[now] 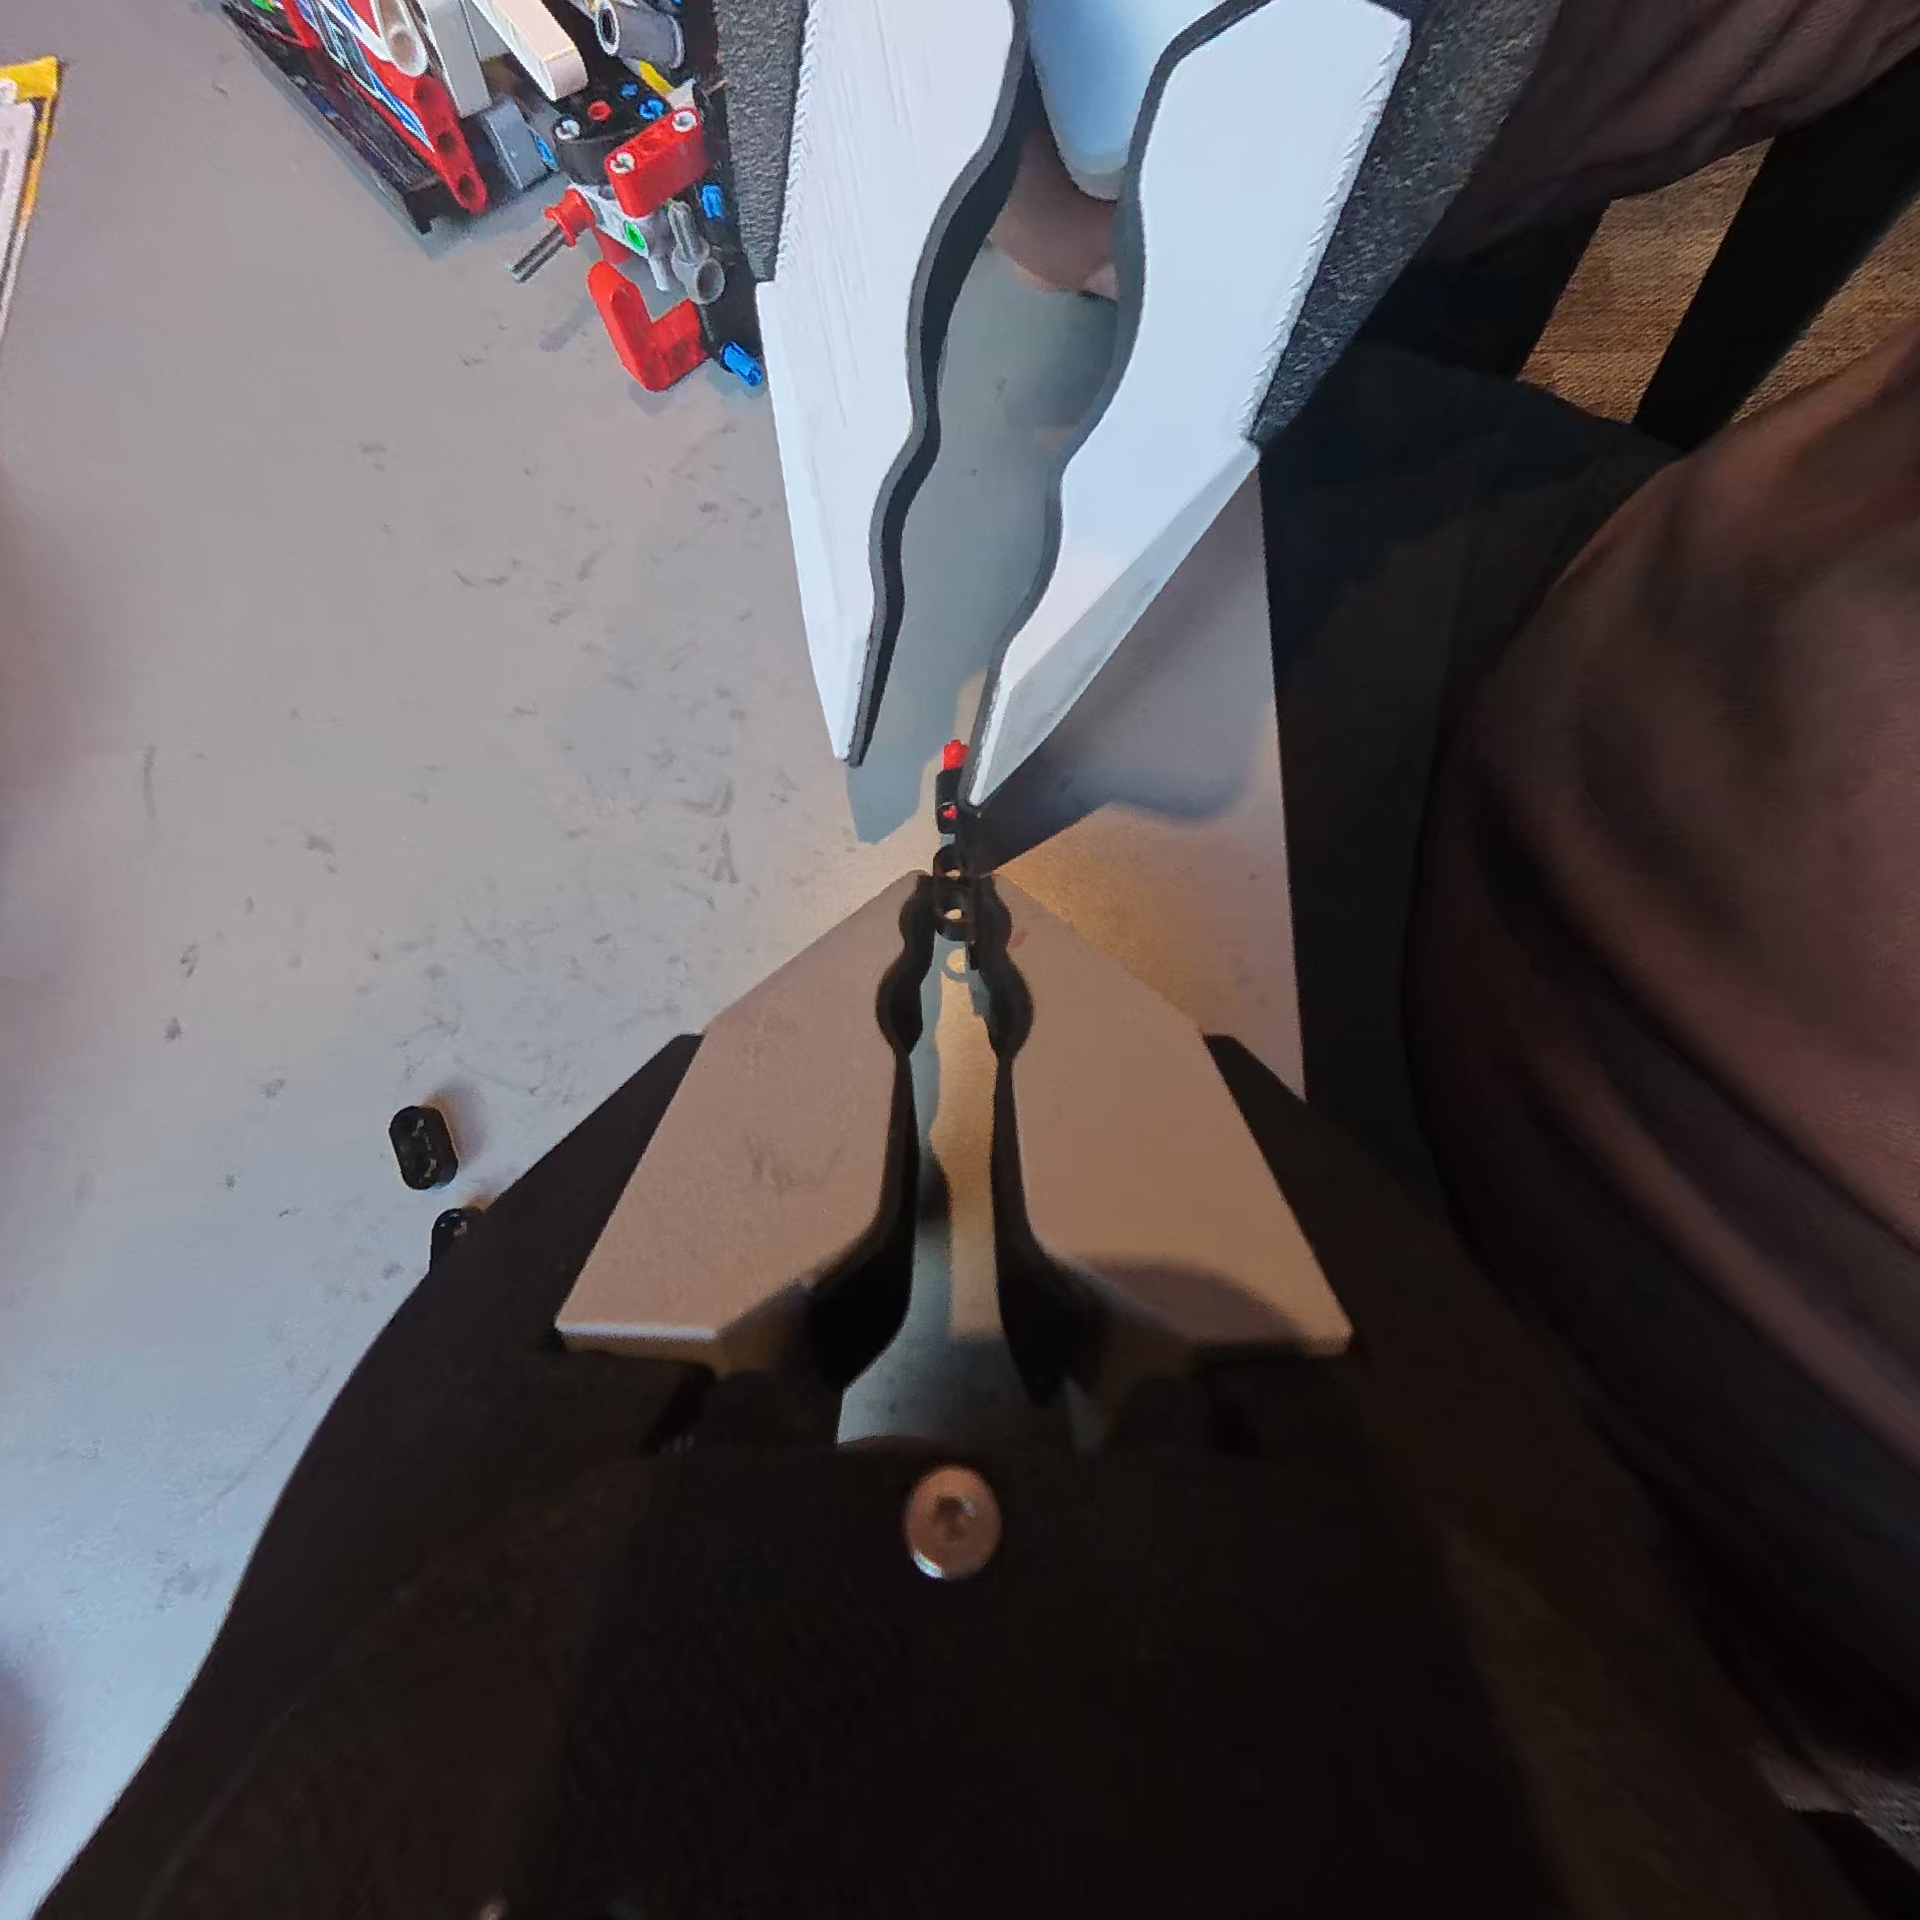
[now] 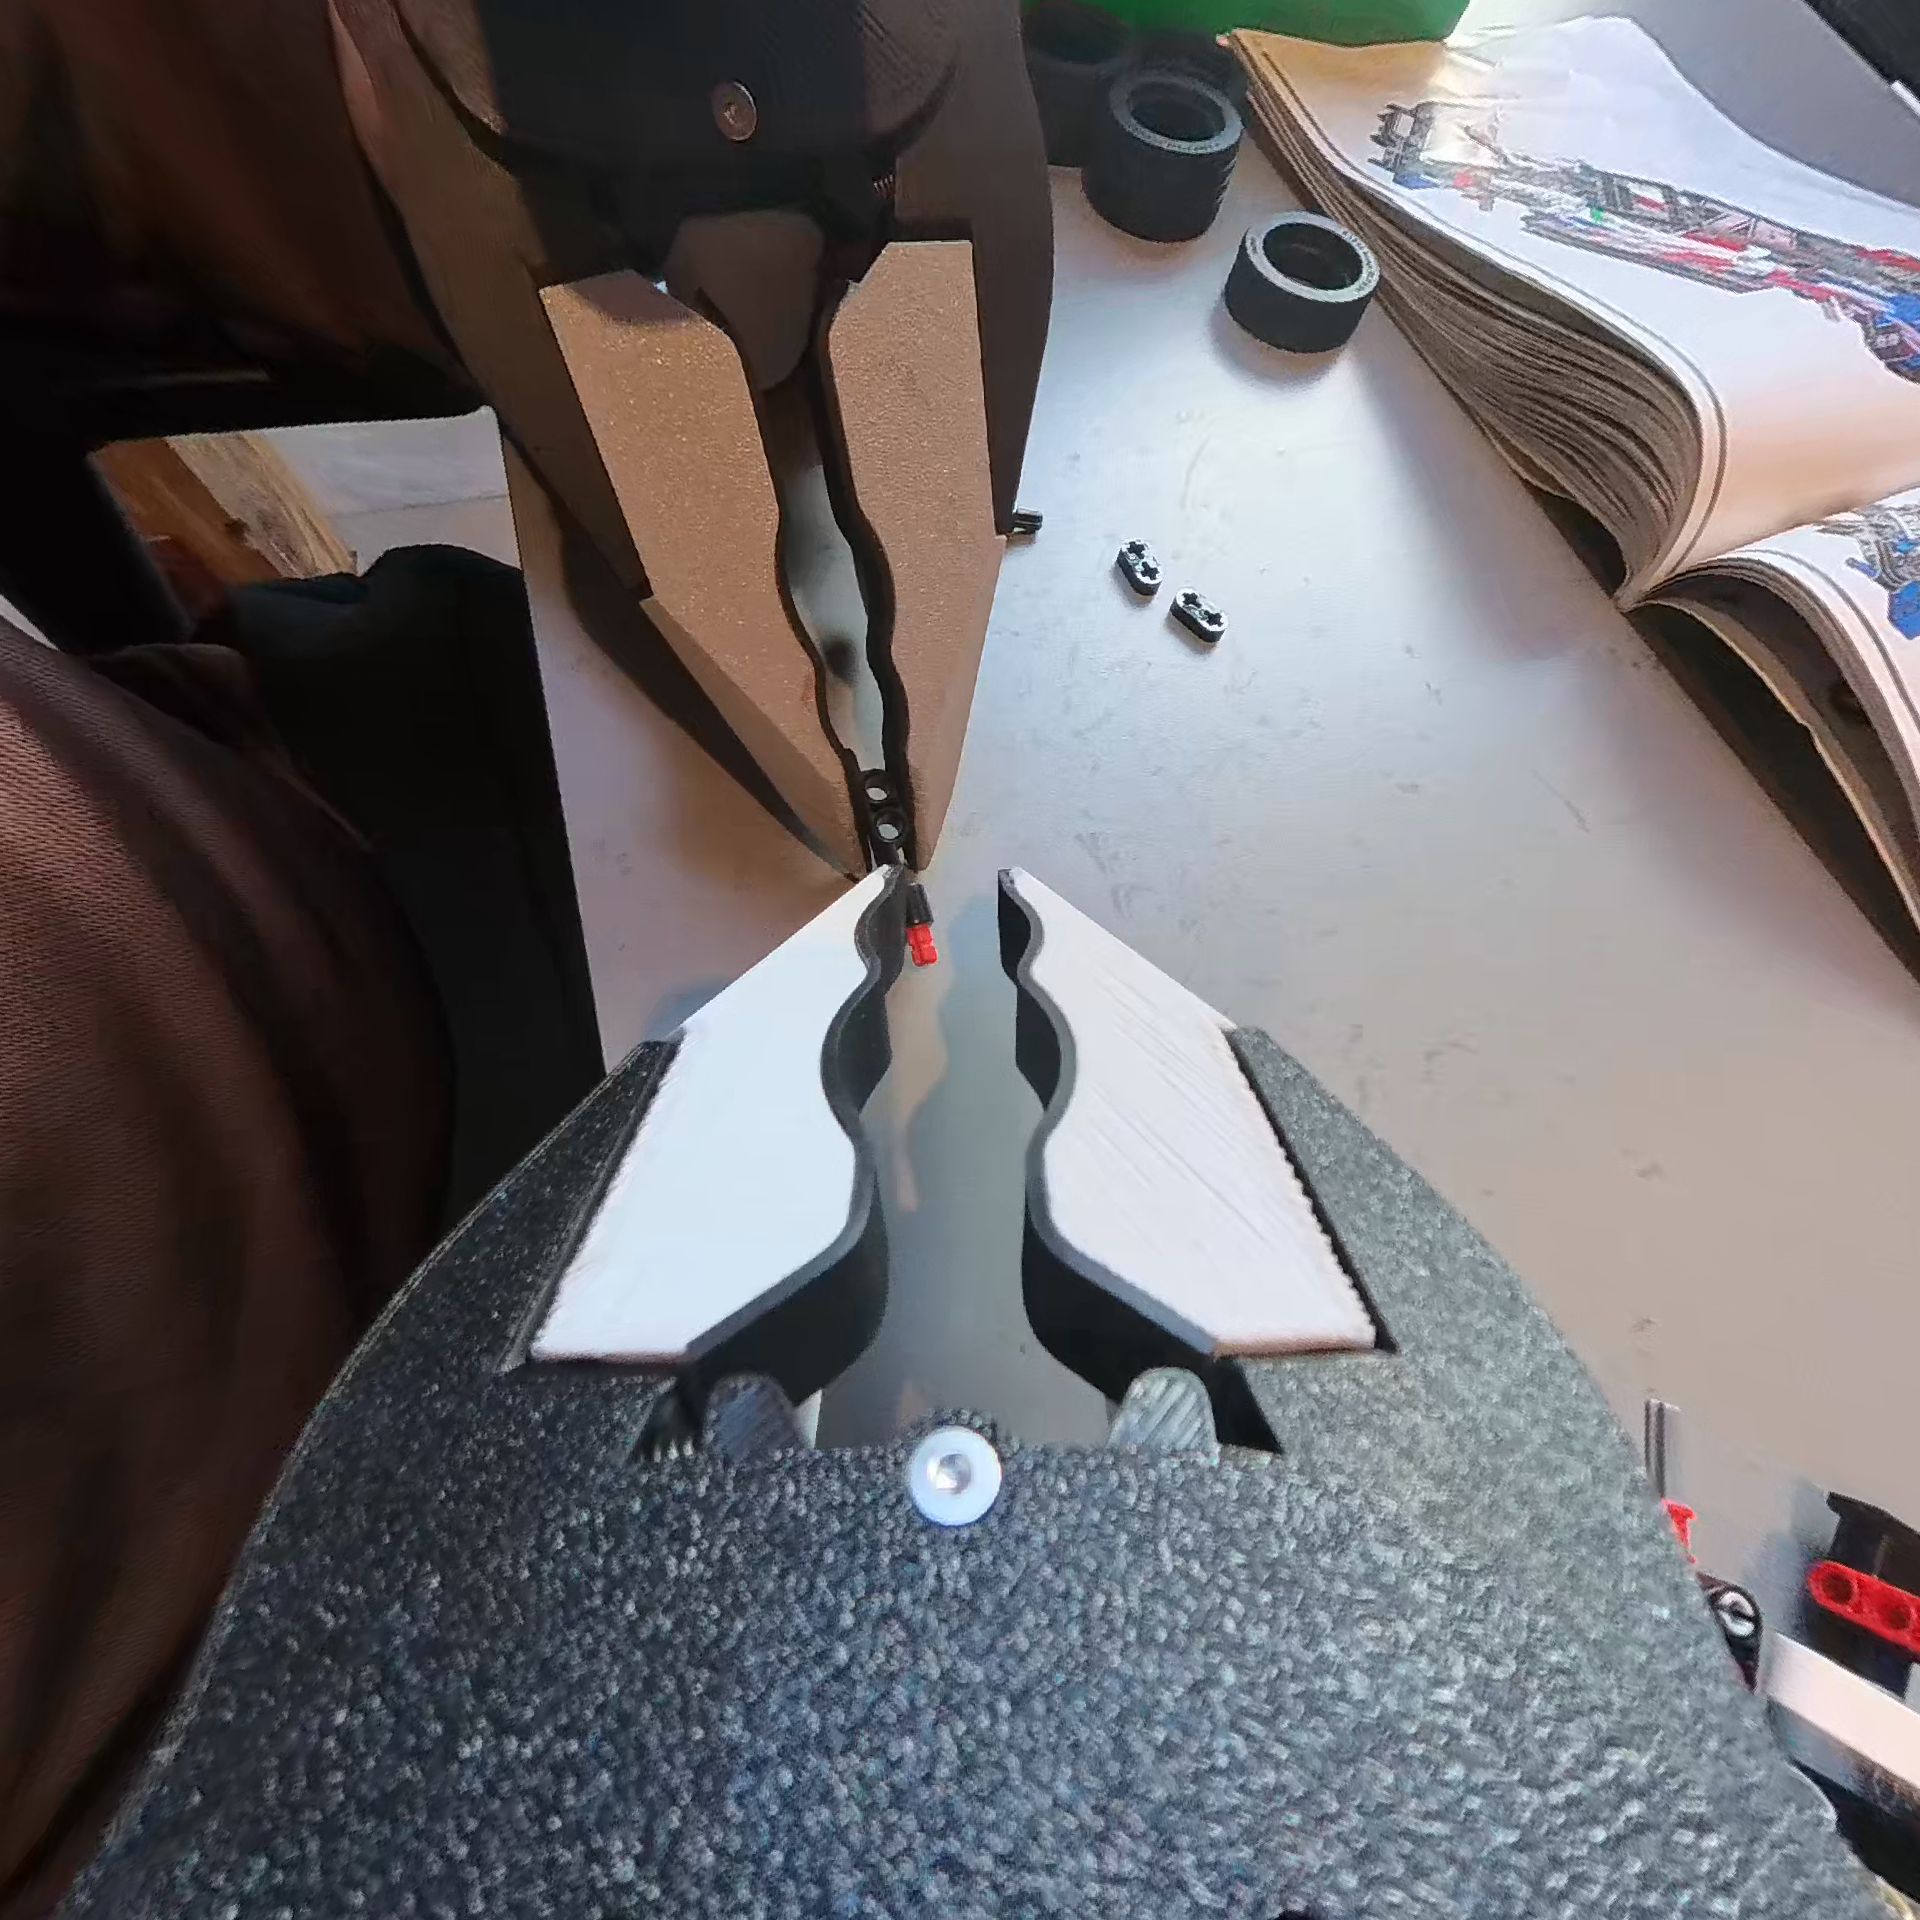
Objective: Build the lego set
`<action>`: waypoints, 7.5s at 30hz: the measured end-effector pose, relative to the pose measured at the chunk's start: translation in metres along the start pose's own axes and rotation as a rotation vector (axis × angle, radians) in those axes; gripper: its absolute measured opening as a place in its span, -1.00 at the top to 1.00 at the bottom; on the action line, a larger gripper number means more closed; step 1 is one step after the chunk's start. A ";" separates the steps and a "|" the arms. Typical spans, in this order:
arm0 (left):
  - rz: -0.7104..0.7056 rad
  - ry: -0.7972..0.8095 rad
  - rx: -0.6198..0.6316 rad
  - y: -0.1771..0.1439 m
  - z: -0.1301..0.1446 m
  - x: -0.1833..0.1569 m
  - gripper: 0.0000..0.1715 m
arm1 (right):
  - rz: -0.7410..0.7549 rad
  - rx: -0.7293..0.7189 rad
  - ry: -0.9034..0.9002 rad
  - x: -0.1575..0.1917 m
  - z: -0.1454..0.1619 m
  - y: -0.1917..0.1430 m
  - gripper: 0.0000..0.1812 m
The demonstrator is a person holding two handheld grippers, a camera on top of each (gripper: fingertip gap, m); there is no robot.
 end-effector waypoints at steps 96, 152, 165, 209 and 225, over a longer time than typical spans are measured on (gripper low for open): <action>-0.134 -0.165 -0.052 0.001 -0.023 0.032 1.00 | 0.271 -0.049 0.063 -0.034 0.002 -0.014 0.75; -0.076 -0.110 0.245 0.030 -0.019 0.106 0.82 | 0.320 -0.093 0.059 -0.037 0.003 -0.026 0.88; 0.195 -0.174 0.151 0.018 -0.024 0.060 0.95 | 0.319 -0.060 0.010 -0.037 0.006 -0.025 0.81; 0.035 -0.069 0.125 -0.002 0.000 0.011 0.89 | -0.258 0.199 0.666 -0.008 0.028 -0.018 0.95; 0.019 -0.135 0.060 -0.013 0.009 -0.003 0.89 | -0.063 0.266 0.558 -0.017 0.020 -0.020 0.85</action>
Point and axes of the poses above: each gripper's, where its closed fingertips meet, y out along the fingers, z out of its underside, x = y × z across the jaws, the point moved 5 cm from there along -y, back along the fingers, and after that the axes turned 7 degrees about y, right-handed, at the moved point
